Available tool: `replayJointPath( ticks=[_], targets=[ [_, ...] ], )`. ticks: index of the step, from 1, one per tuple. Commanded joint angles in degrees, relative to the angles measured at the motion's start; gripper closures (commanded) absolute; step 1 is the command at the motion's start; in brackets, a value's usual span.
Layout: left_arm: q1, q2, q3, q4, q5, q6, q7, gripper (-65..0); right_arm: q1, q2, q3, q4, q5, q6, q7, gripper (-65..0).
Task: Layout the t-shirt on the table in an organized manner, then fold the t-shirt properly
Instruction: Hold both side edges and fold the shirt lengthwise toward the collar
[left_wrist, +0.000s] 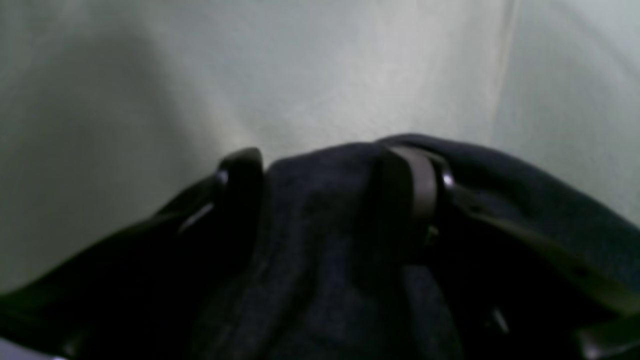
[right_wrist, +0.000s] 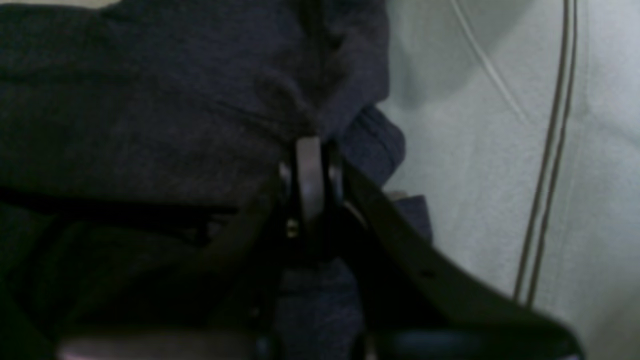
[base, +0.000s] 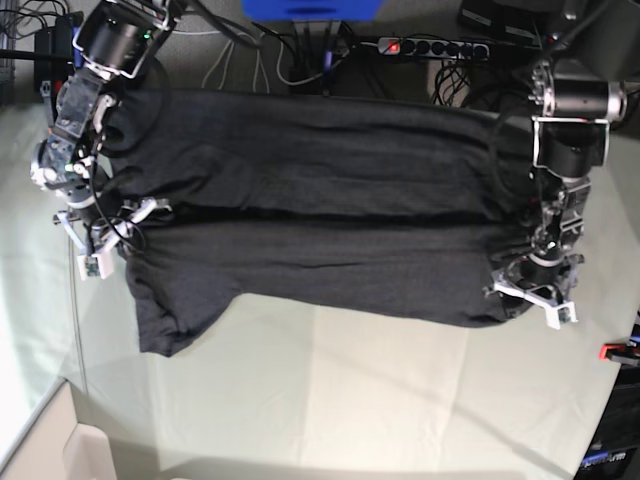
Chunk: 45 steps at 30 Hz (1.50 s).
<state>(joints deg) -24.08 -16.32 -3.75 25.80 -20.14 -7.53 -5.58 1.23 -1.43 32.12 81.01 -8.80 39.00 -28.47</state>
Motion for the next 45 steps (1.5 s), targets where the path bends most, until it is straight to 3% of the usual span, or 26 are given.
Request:
replayJointPath(
  ticks=[1, 6, 14, 15, 24, 27, 33, 36, 45],
  targets=[
    [-1.64, -0.78, 0.45, 0.09, -0.12, -0.07, -1.40, -36.7, 0.83, 0.42, 0.01, 1.14, 0.58, 1.00, 1.26, 0.0],
    [-1.64, -0.78, 4.32, -0.09, -0.12, -0.07, -1.40, -33.4, 0.83, 0.33, 0.01, 1.14, 0.58, 1.00, 1.26, 0.0],
    [-3.84, -1.13, 4.14, 0.26, -0.56, -0.07, -1.49, -0.9, 1.01, 0.33, -0.07, 0.88, 0.58, 1.00, 1.26, 0.0],
    [-3.92, -1.13, 4.14, 0.35, -0.56, -0.07, -1.49, 0.0, 0.92, 0.33, -0.07, 0.88, 0.58, 1.00, 1.26, 0.0],
    [-1.02, -1.40, 4.14, 12.04, -0.65, 0.19, -1.05, -0.2, 0.74, 0.60, -0.07, 0.88, 0.40, 1.00, 1.26, 0.0],
    [-0.76, -1.49, 4.14, 13.71, -0.47, 0.28, -0.88, -0.2, -0.49, 1.39, -0.51, 0.97, 0.40, 1.00, 1.26, -7.7],
    [-0.23, -2.98, 4.14, 13.71, -0.65, 0.36, -0.88, -0.2, -4.44, 3.94, -5.53, 3.08, 0.40, 1.00, 1.17, -32.0],
    [1.44, -3.07, 4.14, 14.24, -0.65, 0.36, -0.97, -0.2, -5.23, 3.76, -4.56, 6.24, 0.49, 1.00, 1.35, -40.6],
    [3.64, -3.07, 4.14, 13.89, -0.65, 0.36, -1.23, -0.2, 4.26, 3.59, -3.59, 1.93, 0.40, 1.00, 1.17, -42.7]
  ],
)
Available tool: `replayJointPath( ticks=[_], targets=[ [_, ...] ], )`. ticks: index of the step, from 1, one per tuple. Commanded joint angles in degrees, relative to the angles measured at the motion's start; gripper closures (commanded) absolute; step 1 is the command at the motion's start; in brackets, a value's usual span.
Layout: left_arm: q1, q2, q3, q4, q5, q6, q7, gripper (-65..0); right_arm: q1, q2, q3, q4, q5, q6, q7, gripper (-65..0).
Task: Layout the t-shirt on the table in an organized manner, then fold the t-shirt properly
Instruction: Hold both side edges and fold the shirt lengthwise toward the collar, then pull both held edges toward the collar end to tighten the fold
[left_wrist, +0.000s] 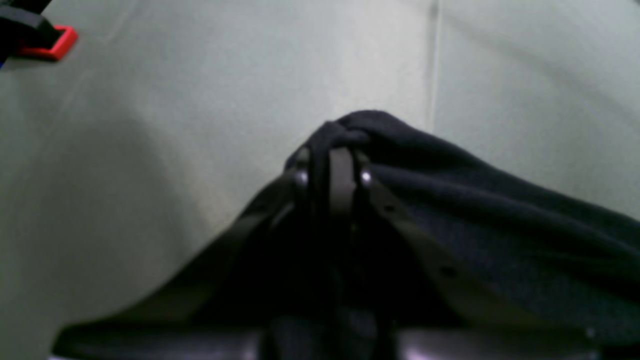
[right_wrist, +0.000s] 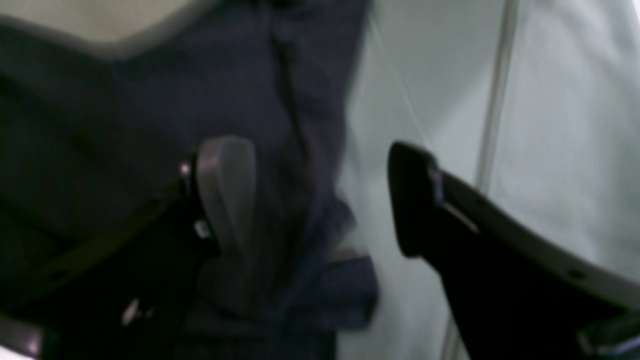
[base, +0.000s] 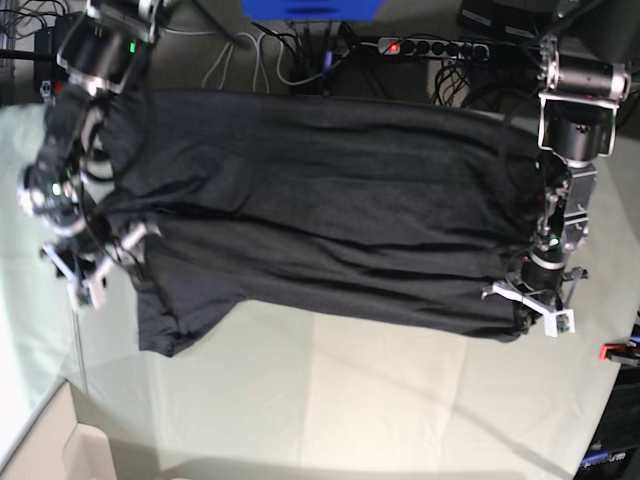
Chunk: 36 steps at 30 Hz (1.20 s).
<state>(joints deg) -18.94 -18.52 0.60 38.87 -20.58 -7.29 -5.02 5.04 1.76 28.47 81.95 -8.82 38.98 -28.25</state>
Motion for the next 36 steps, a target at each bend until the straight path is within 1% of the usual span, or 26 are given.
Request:
replayJointPath(
  ticks=[1, 4, 6, 10, 12, 15, 17, 19, 21, 26, 27, 31, 36],
  targets=[
    [-1.50, -0.86, -0.21, 0.82, -0.21, 0.12, -1.71, -0.2, 1.95, 0.39, 0.06, -1.12, 0.42, 1.02, 0.95, -42.7],
    [-1.50, -0.86, -0.21, 0.73, -0.21, 0.12, -1.53, -0.2, 5.82, 0.83, 0.15, -8.15, 0.34, 1.02, 0.95, -42.7],
    [-1.59, -0.86, -0.21, 0.73, -0.21, 0.12, -1.53, -0.2, 8.02, 2.06, 0.06, -12.90, 0.34, 1.02, 0.95, -42.7],
    [-1.76, -0.86, -0.21, 0.64, -0.12, 0.12, -1.53, -0.2, 10.57, 3.12, 0.06, -19.23, 0.34, 1.02, 1.31, -42.6],
    [-1.85, -0.86, -0.21, 0.56, -0.12, 0.12, -1.53, -0.2, 11.27, 3.91, 0.15, -21.07, 0.34, 1.02, 1.31, -42.5],
    [-1.94, -0.86, -0.21, 0.56, -0.04, 0.12, -1.53, -0.2, 11.27, 4.00, 0.06, -21.78, 0.34, 1.02, 1.39, -42.4],
    [-2.03, -0.86, -0.21, 0.56, -0.04, 0.12, -1.53, -0.2, 11.27, 4.70, 0.06, -22.04, 0.34, 1.02, 1.39, -40.9],
    [-2.20, -0.86, -0.21, 0.56, 0.05, 0.12, -1.53, -0.2, 11.27, 4.70, 0.06, -22.04, 0.34, 1.02, 1.39, -35.7],
    [-2.73, -0.86, -0.21, 0.47, 0.05, 0.12, -1.53, -0.2, 11.27, 4.79, 0.06, -22.04, 0.34, 1.02, 1.39, -27.8],
    [-2.82, -0.86, -0.21, 0.64, -0.12, 0.12, -1.53, -0.2, 12.41, 4.97, 0.06, -22.04, 0.34, 1.02, 1.13, -1.0],
    [-2.91, -0.86, -0.21, 0.82, -0.12, 0.12, -1.53, -0.2, 12.76, 4.97, 0.06, -22.04, 0.34, 1.02, 1.13, 0.0],
    [-3.96, -0.86, -0.21, 0.73, -0.12, 0.12, -1.53, -0.2, 14.79, 5.05, -0.03, -21.95, 0.34, 1.02, 1.04, 0.0],
    [-4.84, -2.36, -0.29, 1.44, -0.21, 0.12, -1.53, -0.2, 18.04, 5.05, -0.03, -21.78, 0.34, 1.02, 1.04, 0.0]
  ],
)
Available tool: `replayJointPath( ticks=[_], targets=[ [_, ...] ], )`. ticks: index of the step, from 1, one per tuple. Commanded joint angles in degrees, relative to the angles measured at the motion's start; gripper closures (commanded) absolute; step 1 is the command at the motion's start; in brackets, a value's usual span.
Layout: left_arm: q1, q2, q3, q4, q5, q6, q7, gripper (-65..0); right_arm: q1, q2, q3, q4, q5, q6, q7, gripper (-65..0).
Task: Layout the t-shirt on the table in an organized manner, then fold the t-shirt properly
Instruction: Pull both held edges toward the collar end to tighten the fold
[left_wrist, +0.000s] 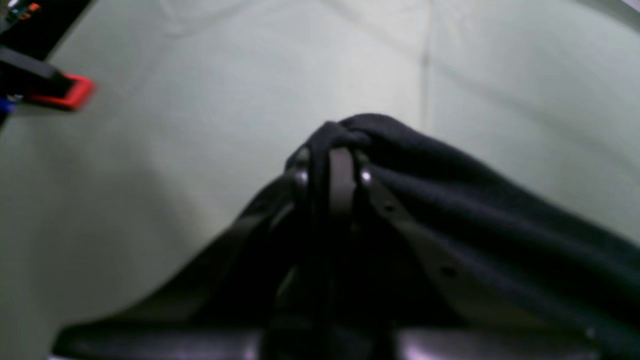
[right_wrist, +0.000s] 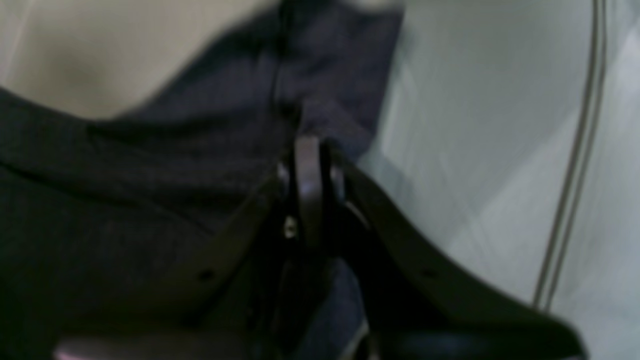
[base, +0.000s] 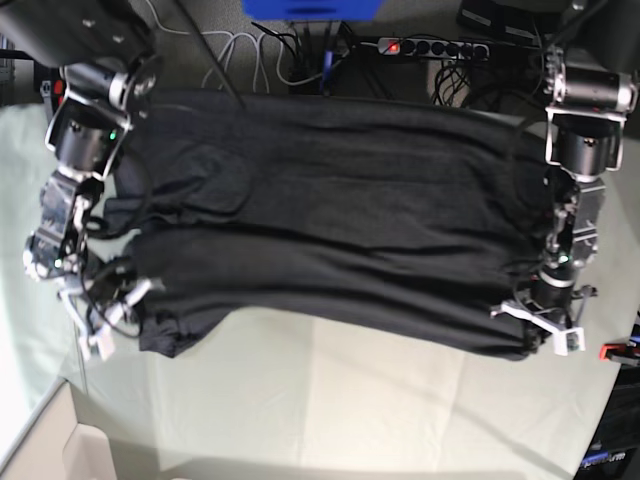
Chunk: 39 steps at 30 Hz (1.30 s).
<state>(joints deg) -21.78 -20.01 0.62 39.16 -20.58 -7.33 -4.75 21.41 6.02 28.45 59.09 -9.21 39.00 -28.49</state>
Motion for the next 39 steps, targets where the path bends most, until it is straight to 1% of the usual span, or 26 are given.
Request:
replayJointPath(
  ticks=[1, 4, 7, 12, 21, 24, 26, 29, 34, 36, 39],
  targets=[
    [-2.70, -0.96, -0.32, 1.15, -0.21, 0.17, -1.80, -0.2, 2.46, 0.79, -0.01, 1.09, 0.73, 1.00, 1.37, 0.0],
    [-3.93, -1.04, -0.32, 0.80, -0.21, 0.17, -1.71, -0.2, 4.31, 0.79, -0.01, 1.09, 0.73, 1.00, 1.55, 0.0],
    [-4.11, -2.10, -0.32, 1.33, -0.21, 0.17, -1.71, -0.2, 5.71, 0.79, 0.08, 1.09, 0.73, 1.00, 1.55, 0.0],
    [-6.92, -2.10, -0.32, 1.15, -0.21, 0.17, -1.62, -0.2, 8.09, 0.62, 0.08, 1.09, 0.82, 1.00, 1.55, 0.0],
    [-6.83, -2.19, -0.32, 1.33, -0.21, 0.17, -1.62, -0.2, 9.32, 0.53, 0.34, 1.17, 0.99, 1.00, 1.28, 0.0],
    [-6.48, -2.10, -0.32, 1.33, -0.21, 0.17, -1.62, -0.2, 7.03, 0.53, 0.52, 1.70, 1.08, 1.00, 1.46, 0.0],
    [-5.08, -2.01, -0.32, 1.41, -0.21, 0.17, -1.71, -0.1, 5.27, 0.44, 0.52, 4.25, 1.08, 1.00, 1.28, 0.0],
    [-3.85, -2.01, -0.32, 2.82, -0.21, 0.17, -1.71, -0.1, 1.67, -1.23, 0.52, 9.53, 1.08, 1.00, 1.19, 0.0],
    [1.25, -2.28, -0.32, 7.66, -0.21, 0.17, -1.80, -0.1, -5.89, -2.46, 0.26, 17.35, 0.99, 1.00, 1.37, 0.0],
    [3.54, -2.36, -0.67, 9.94, -0.21, 0.26, -1.80, -0.1, -8.18, -3.52, 0.52, 19.28, 0.99, 1.00, 1.46, 0.0],
    [7.14, -1.84, -5.50, 13.02, -0.21, 0.26, -1.62, -0.1, -11.61, -4.04, 0.52, 22.62, 0.99, 1.00, 1.28, 0.0]
  ],
)
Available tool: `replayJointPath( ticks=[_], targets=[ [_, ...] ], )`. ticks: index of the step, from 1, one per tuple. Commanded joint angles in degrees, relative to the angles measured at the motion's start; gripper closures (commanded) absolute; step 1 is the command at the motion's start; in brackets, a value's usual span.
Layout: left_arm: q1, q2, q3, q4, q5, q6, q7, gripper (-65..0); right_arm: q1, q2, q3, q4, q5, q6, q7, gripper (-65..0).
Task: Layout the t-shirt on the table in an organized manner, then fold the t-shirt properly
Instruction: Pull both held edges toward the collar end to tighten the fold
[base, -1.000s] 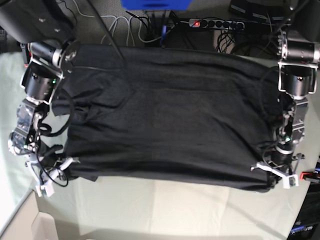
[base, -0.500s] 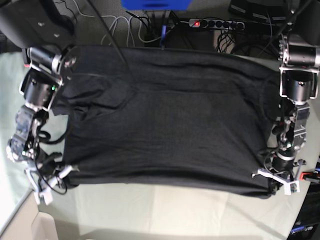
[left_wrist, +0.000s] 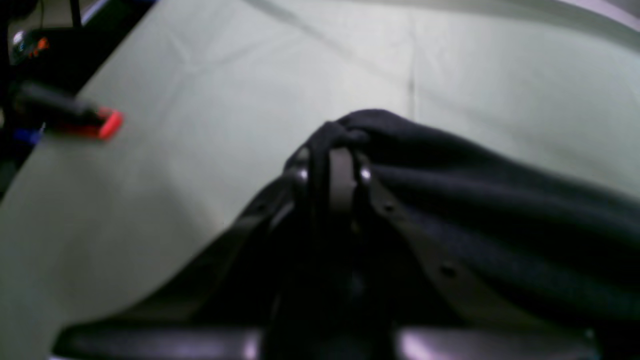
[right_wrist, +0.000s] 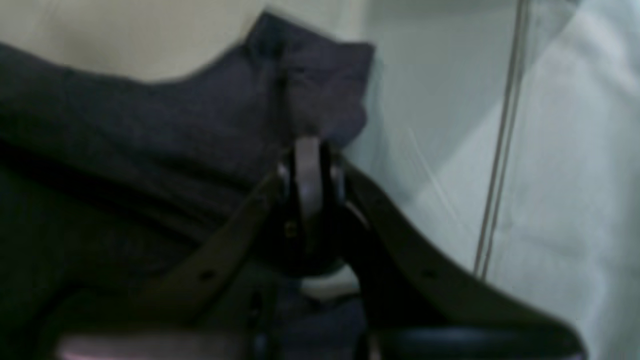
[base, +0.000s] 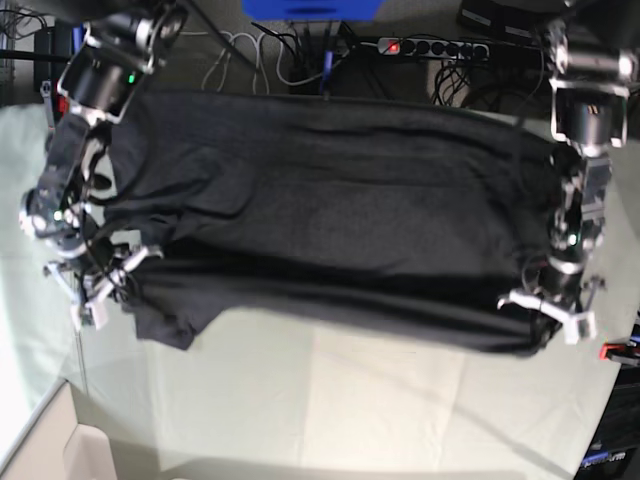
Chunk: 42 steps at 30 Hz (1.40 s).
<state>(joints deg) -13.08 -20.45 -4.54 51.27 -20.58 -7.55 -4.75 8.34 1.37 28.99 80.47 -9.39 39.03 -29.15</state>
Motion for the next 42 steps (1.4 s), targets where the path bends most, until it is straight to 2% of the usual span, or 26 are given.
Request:
replayJointPath(
  ticks=[1, 8, 13, 27, 32, 36, 42],
  targets=[
    [-0.24, -0.96, -2.10, 2.23, -0.21, 0.47, -1.53, -0.1, -0.03, 0.52, -0.11, 2.57, 1.17, 0.97, 1.94, 0.0],
    [8.03, 1.77, -9.66, 10.32, -0.21, -0.05, 4.18, -0.1, -8.38, -0.62, -0.38, 8.63, 1.26, 0.97, 2.11, 0.0],
    [11.72, 2.03, -9.84, 11.46, -0.21, -0.05, 4.45, -0.2, -12.07, -1.67, -0.38, 8.90, 1.26, 0.97, 2.20, 0.0],
    [21.92, 1.68, -10.10, 13.39, -0.21, -0.05, 4.36, -0.3, -18.76, -1.50, -0.55, 8.90, 1.26, 0.97, 2.29, 0.0],
    [22.18, 1.50, -11.07, 15.77, -0.21, -0.05, 4.45, -0.4, -19.64, -1.41, -0.20, 10.39, 1.26, 0.97, 2.29, 0.0],
    [21.30, 1.68, -15.90, 16.73, -0.21, -0.05, 9.37, -0.5, -20.16, -1.41, -0.20, 10.92, 1.17, 0.97, 2.20, 0.0],
    [19.72, 1.77, -17.14, 16.29, -0.12, -0.05, 13.50, -0.5, -21.31, -1.41, -0.55, 10.65, 1.17, 0.97, 2.29, 0.0]
  ],
)
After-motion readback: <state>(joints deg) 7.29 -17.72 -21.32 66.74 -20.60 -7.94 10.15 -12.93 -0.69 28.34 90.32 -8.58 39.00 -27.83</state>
